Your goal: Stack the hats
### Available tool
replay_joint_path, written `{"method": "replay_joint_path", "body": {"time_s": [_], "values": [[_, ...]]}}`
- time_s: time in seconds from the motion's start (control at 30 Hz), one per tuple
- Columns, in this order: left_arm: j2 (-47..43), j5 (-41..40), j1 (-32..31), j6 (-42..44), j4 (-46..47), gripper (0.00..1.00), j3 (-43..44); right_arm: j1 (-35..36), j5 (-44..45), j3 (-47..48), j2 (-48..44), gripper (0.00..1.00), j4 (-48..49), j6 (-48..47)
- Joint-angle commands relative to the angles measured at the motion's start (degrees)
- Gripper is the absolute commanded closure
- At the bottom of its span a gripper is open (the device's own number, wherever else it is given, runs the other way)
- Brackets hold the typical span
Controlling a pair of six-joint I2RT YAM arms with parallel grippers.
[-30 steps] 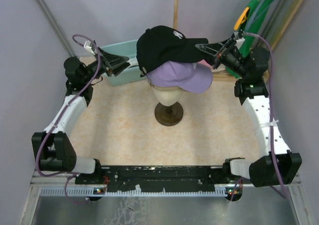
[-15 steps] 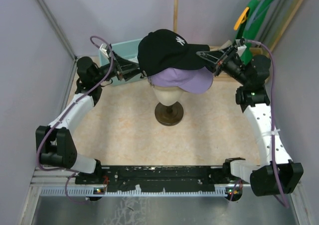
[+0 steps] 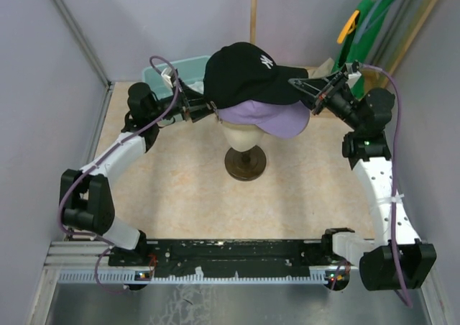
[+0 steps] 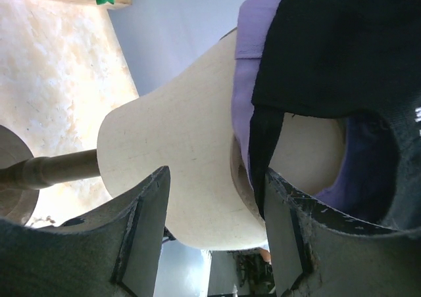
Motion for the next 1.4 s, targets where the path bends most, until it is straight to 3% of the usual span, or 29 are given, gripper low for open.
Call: {"method": "replay_joint_path", "body": {"time_s": [0.0,0.33,0.63,1.07,1.37], "values": [[1.9,0.9,-1.4,1.4,1.0,0.37,2.0,-1.0,-2.1,-1.0,-2.2,1.00,2.3,0.5],[4.0,2.1,-2.3,1.3,1.6,0.40,1.4,-3.5,-2.5,-6.2,-5.4,1.00,2.9,0.9],[5.0,3.2,-2.2,2.1,0.7,0.43,1.2,-3.9,-2.7,-11.1,-9.7,1.00,-5.9,-4.4],[4.6,3.8,-2.2,4.0,-1.1,0.46,-1.0,-3.0,-0.5,-23.2,-16.7,1.00,-25.9,-20.6],[4.5,4.0,-2.2,5.0,-2.3,0.47,-1.3,-3.3,0.0,-30.9,-17.2,1.00,-24.9,-23.1]]}}
